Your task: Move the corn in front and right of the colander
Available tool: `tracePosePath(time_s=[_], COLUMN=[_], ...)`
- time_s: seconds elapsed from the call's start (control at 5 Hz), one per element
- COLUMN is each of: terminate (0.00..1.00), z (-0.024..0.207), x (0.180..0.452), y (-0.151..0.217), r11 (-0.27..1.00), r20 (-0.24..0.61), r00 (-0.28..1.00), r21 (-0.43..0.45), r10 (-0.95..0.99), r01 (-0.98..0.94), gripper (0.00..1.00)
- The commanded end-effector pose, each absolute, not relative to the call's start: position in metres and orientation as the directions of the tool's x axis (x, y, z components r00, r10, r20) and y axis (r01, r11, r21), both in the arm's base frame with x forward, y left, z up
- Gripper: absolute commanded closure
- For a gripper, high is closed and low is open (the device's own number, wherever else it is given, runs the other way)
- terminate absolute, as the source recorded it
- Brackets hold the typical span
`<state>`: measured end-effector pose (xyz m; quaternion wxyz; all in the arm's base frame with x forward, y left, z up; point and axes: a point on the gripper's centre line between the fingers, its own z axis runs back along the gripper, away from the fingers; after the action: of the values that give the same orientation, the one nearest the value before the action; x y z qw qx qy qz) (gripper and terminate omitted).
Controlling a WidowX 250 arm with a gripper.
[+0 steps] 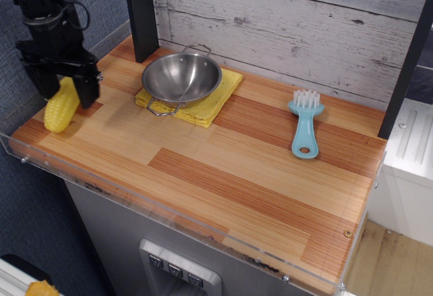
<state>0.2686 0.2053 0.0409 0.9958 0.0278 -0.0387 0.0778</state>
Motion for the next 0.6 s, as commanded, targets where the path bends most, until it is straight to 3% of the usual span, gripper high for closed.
tracePosePath(time_s=[0.0,0.2,0.4], terminate=[0.00,0.00,0.00], z=[0.0388,0.0307,0.0299], x=[0.2677,0.2678,0.2666], y=[0.2155,0.2138,0.2129], r11=[0.982,0.982,0.980], r20=[0.074,0.056,0.076], r00=[0.983,0.984,0.980], r21=[0.076,0.070,0.064], r10=[0.166,0.169,0.182], r01=[-0.172,-0.173,-0.187], gripper=[0.00,0.00,1.00])
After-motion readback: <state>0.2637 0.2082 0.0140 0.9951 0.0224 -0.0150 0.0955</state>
